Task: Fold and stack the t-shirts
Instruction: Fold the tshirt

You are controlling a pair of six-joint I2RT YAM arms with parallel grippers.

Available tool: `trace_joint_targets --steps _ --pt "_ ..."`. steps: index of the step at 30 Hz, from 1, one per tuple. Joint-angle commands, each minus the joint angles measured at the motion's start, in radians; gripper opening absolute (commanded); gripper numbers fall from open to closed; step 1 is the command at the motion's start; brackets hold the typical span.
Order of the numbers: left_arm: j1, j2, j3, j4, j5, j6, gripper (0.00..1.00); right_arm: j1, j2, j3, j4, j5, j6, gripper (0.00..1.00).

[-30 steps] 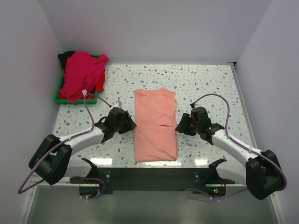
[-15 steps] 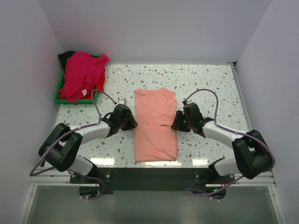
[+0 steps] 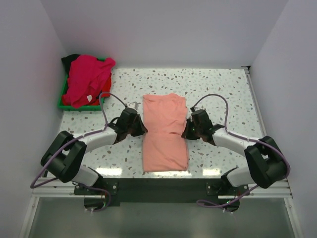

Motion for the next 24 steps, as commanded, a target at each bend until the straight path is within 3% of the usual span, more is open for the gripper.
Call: trace_joint_targets --steps 1,5,11,20,23,24 --pt "-0.002 -0.042 0.046 0.044 0.051 0.043 0.03 0.008 -0.078 0.055 -0.009 0.026 -0.013 0.06" --pt "-0.002 -0.047 0.067 0.082 0.121 0.07 0.0 0.009 -0.13 0.07 -0.031 0.023 -0.025 0.0" --pt "-0.001 -0.07 0.09 0.14 0.163 0.103 0.0 0.009 -0.19 0.104 -0.078 0.101 -0.06 0.01" --pt "0.004 0.03 0.109 0.104 0.137 0.087 0.0 0.009 -0.058 0.093 -0.091 0.093 -0.034 0.07" --pt "0.004 0.056 0.086 0.105 0.133 0.075 0.06 0.009 -0.025 0.05 -0.092 0.123 -0.02 0.26" --pt "0.004 0.067 0.081 0.102 0.126 0.072 0.08 0.009 -0.023 0.043 -0.092 0.127 -0.017 0.37"
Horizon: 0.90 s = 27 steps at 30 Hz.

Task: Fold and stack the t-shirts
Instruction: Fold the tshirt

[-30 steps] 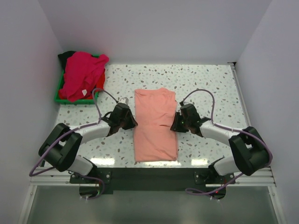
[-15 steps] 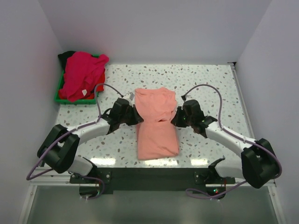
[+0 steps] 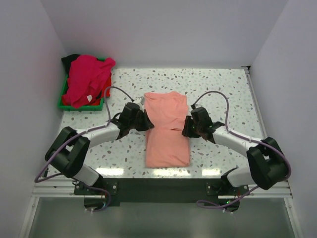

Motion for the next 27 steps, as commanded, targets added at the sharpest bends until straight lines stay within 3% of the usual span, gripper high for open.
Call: trace_joint_targets --steps 1,7,11,18,27 --pt "0.003 0.023 -0.012 0.025 -0.013 -0.005 0.11 0.002 0.014 -0.034 -0.007 0.063 0.015 0.41" --pt "0.019 0.029 -0.021 0.001 -0.039 0.002 0.23 0.002 -0.064 -0.071 -0.065 0.109 0.029 0.56" --pt "0.028 0.015 -0.018 -0.016 -0.054 0.007 0.28 0.004 -0.15 -0.062 -0.092 0.111 0.017 0.58" --pt "0.029 0.011 -0.019 -0.024 -0.045 0.006 0.29 0.013 -0.095 -0.003 -0.072 0.069 -0.001 0.56" --pt "0.052 -0.054 -0.032 -0.085 -0.062 0.022 0.52 0.103 -0.219 -0.138 -0.119 0.057 0.091 0.53"
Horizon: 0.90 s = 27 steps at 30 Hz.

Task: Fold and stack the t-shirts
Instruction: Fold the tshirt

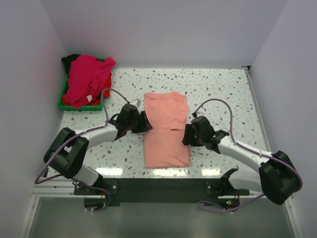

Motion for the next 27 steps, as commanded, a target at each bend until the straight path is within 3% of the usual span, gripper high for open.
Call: trace_joint_targets --steps 1,6,13,20,27 --pt "0.027 -0.071 -0.004 -0.045 -0.022 0.022 0.56 0.025 -0.092 -0.056 -0.05 -0.013 0.054 0.53" --pt "0.038 -0.229 -0.042 -0.171 -0.094 0.003 0.63 0.033 -0.26 -0.163 -0.122 -0.082 0.109 0.53" --pt "0.012 -0.47 -0.258 -0.22 -0.039 -0.114 0.56 0.036 -0.432 -0.214 -0.257 -0.176 0.15 0.5" --pt "-0.161 -0.581 -0.351 -0.282 -0.042 -0.244 0.53 0.037 -0.485 -0.227 -0.317 -0.223 0.158 0.5" --pt "-0.266 -0.651 -0.394 -0.316 -0.066 -0.359 0.53 0.037 -0.499 -0.258 -0.316 -0.271 0.17 0.5"
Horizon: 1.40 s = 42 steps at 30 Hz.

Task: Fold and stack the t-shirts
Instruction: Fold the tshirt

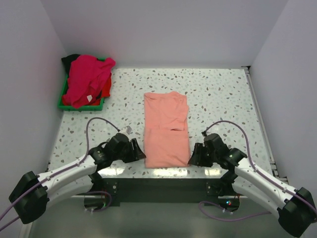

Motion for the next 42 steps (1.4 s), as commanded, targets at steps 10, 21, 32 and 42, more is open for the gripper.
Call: trace_joint_targets --steps 10,21,32,42 --pt "-0.175 0.094 -0.043 0.077 -0.044 -0.15 0.53 0.007 0.036 -0.057 0.084 -0.065 0.049 0.5" --pt "-0.212 0.169 -0.04 0.151 -0.072 -0.172 0.45 0.009 0.056 -0.106 0.225 -0.023 0.12 0.46" --pt "-0.23 0.183 0.023 0.143 -0.096 -0.146 0.0 0.007 0.016 -0.066 0.167 0.0 0.103 0.11" --pt "-0.247 -0.004 0.035 -0.006 0.008 -0.133 0.0 0.007 -0.243 -0.063 -0.105 -0.15 0.091 0.0"
